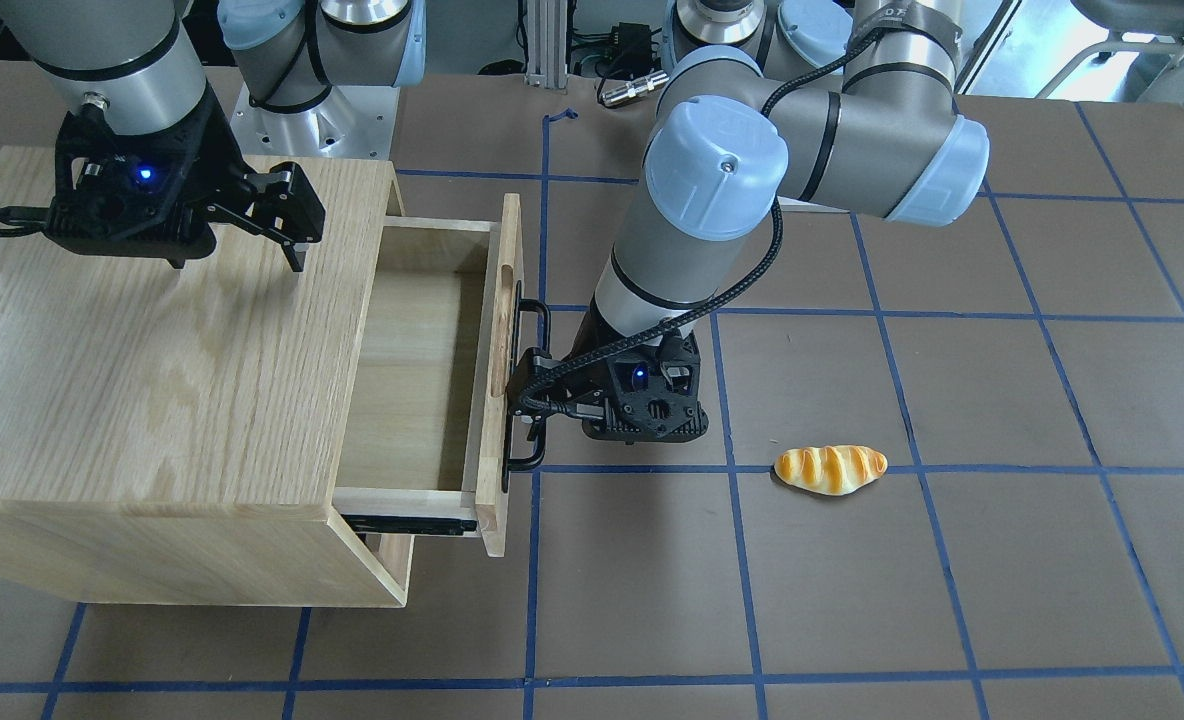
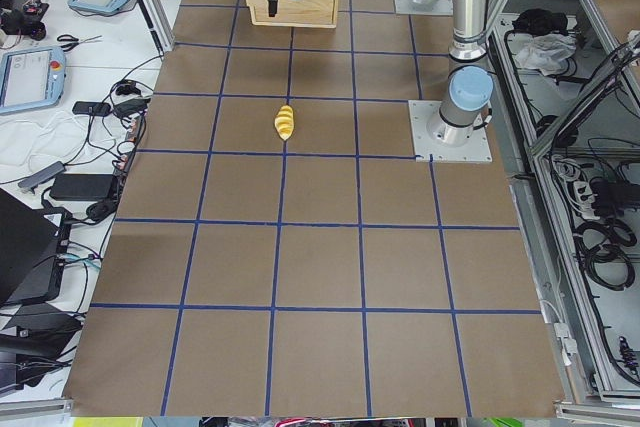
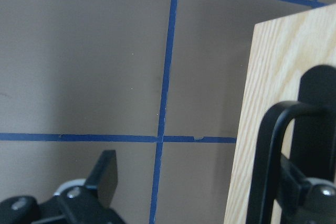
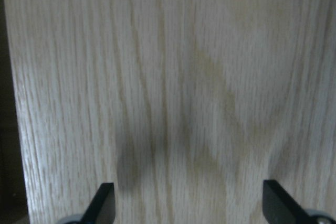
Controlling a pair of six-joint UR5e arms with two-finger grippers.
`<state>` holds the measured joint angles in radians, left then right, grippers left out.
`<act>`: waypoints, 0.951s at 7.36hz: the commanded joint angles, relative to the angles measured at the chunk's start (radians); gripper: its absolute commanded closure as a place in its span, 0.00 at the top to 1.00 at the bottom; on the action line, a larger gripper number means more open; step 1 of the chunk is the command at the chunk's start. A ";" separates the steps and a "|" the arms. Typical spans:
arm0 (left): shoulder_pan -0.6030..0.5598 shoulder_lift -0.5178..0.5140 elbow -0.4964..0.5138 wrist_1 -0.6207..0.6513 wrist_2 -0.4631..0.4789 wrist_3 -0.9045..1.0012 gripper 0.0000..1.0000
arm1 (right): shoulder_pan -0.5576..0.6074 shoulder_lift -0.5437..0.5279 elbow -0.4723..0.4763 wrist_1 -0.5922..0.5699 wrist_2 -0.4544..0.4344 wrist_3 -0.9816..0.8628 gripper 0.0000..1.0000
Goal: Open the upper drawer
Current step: 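Pull the drawer handle with the left gripper away from the cabinet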
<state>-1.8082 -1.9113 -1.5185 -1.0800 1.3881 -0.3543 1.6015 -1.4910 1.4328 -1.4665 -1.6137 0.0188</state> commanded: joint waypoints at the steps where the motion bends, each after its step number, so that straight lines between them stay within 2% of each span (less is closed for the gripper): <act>1: 0.021 0.002 0.003 -0.008 0.002 0.006 1.00 | 0.000 0.000 0.001 0.000 0.000 0.001 1.00; 7: 0.030 0.006 0.008 -0.012 0.000 0.014 1.00 | -0.002 0.000 0.000 0.000 0.000 0.001 1.00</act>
<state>-1.7781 -1.9077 -1.5105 -1.0886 1.3889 -0.3416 1.6013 -1.4910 1.4331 -1.4665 -1.6138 0.0191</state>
